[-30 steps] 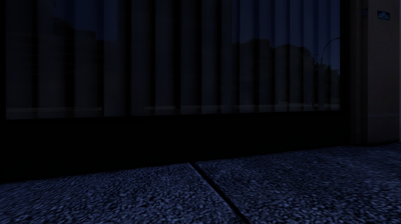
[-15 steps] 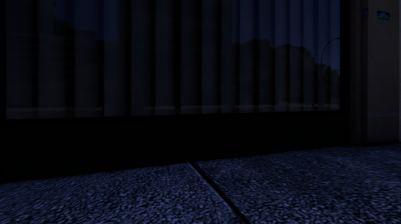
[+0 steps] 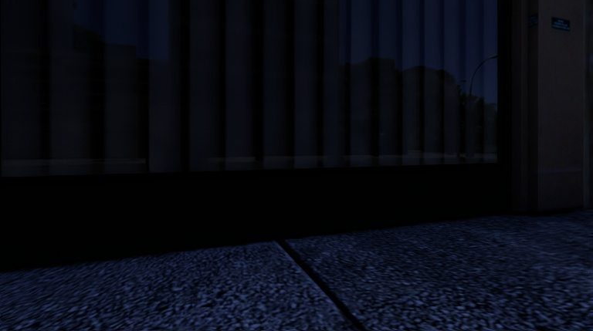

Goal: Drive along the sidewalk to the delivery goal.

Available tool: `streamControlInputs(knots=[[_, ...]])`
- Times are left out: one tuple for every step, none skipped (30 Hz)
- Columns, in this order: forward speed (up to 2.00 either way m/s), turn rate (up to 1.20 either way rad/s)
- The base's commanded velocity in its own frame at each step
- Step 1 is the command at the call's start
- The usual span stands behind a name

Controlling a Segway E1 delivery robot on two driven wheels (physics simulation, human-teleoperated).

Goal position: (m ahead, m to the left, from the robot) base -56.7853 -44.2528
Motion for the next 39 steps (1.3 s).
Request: streamControlInputs(knots=[[1.03, -0.61], [1.15, -0.61], [1.17, -0.62], [1.17, -0.62], [1.20, -0.72], [1.21, -0.79], [1.22, -0.80], [1.22, -0.80], [1.28, -0.80], [1.30, -0.80], [1.32, -0.80], [1.32, -0.80], [1.32, -0.80], [1.32, -0.80], [1.36, -0.80], [1.42, -0.80], [1.46, -0.80], [1.46, -0.80], [1.50, -0.80], [1.53, -0.80], [1.57, -0.80], [1.60, -0.80], [1.60, -0.80], [1.69, -0.80], [1.76, -0.80], [1.81, -0.80], [1.81, -0.80], [1.81, -0.80], [1.82, -0.80], [1.82, -0.80], [1.82, -0.81], [1.82, -0.81], [1.82, -0.81], [1.82, -0.82], [1.82, -0.83], [1.82, -0.83], [1.82, -0.83], [1.83, -0.84], [1.83, -0.84]])
